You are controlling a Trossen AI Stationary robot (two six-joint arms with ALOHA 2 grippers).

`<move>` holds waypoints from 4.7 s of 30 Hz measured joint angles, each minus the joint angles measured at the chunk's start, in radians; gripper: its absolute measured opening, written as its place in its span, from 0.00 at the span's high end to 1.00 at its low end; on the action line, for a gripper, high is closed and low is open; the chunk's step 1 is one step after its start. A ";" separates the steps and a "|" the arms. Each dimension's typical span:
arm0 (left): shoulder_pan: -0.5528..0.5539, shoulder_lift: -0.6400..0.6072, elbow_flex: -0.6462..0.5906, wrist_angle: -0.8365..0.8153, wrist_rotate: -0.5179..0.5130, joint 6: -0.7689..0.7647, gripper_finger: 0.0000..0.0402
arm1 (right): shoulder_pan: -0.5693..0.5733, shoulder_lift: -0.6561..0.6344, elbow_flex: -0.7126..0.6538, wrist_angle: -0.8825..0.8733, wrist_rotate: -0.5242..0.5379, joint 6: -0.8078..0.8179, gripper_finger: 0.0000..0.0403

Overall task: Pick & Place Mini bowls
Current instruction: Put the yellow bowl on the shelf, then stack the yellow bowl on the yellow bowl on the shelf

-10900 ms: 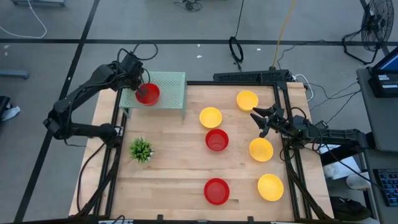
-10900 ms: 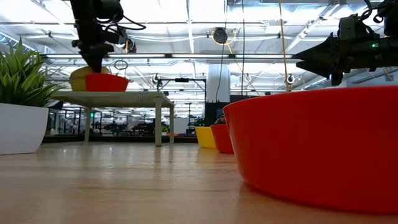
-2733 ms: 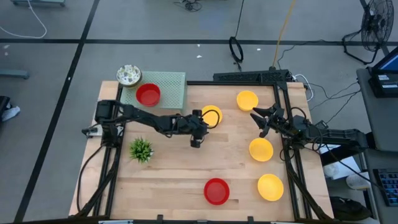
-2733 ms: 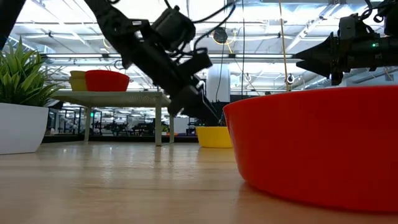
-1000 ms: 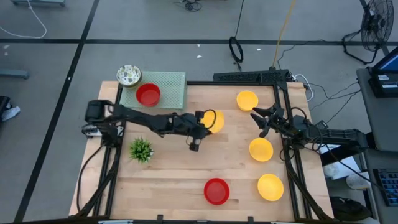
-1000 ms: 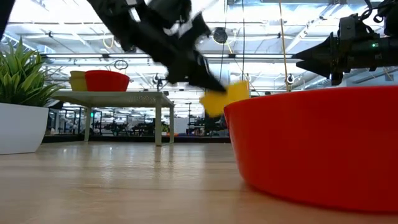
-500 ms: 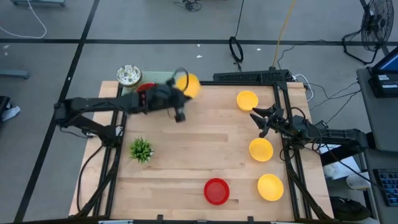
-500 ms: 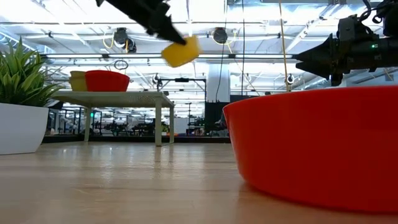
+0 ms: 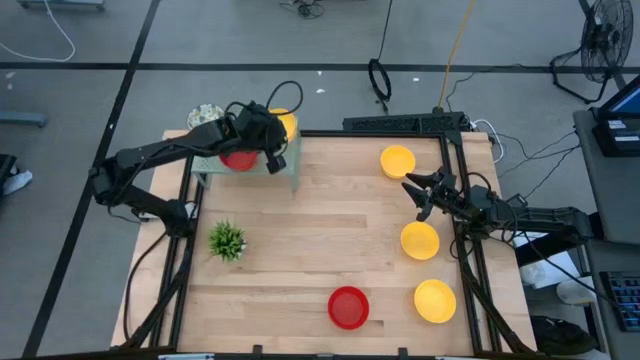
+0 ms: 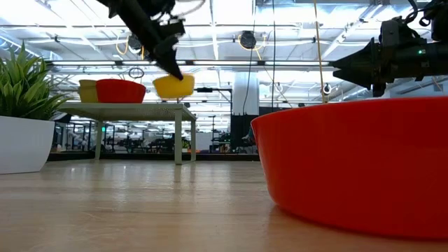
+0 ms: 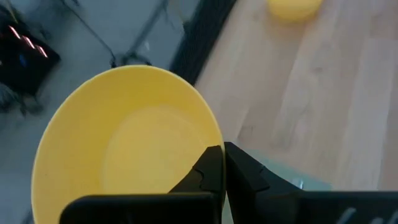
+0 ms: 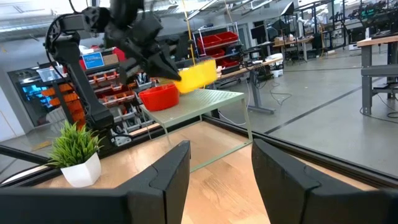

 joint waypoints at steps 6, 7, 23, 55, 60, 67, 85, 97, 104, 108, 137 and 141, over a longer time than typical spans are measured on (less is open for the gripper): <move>0.035 0.064 0.000 -0.001 0.009 0.008 0.99 | 0.000 0.000 0.000 0.000 0.000 0.000 0.60; 0.037 0.075 0.000 0.001 0.009 0.012 0.99 | 0.000 0.000 0.000 0.000 0.000 0.000 0.60; 0.064 0.100 0.000 0.008 -0.034 0.019 0.91 | 0.000 0.000 0.000 0.000 0.000 0.000 0.60; -0.269 -0.051 -0.001 0.052 0.416 -0.162 0.62 | 0.000 0.000 0.000 0.000 0.000 0.000 0.60; -0.393 -0.051 -0.002 0.026 0.414 -0.168 0.65 | 0.000 0.000 0.000 0.004 0.006 0.000 0.60; -0.497 -0.051 -0.002 -0.137 0.404 -0.229 0.67 | -0.003 0.000 0.000 0.083 0.050 0.000 0.60; -0.634 -0.051 -0.002 -0.313 0.057 -0.485 0.67 | -0.002 0.000 0.000 0.360 0.010 0.095 0.60; -0.664 -0.051 -0.001 -0.312 0.049 -0.489 0.67 | -0.002 0.000 0.000 0.359 -0.176 0.052 0.60; -0.663 -0.051 -0.001 -0.296 0.049 -0.484 0.67 | -0.002 0.009 0.021 0.356 -0.166 0.094 0.60; -0.660 -0.051 -0.001 -0.263 0.046 -0.451 0.67 | -0.002 0.081 0.090 0.245 -0.186 0.093 0.60; -0.621 -0.051 0.000 -0.223 -0.109 -0.379 0.67 | -0.251 1.078 0.758 -0.543 -0.002 0.184 0.60; -0.621 -0.051 0.000 -0.223 -0.109 -0.379 0.67 | -0.307 1.132 0.759 -0.541 -0.003 0.177 0.60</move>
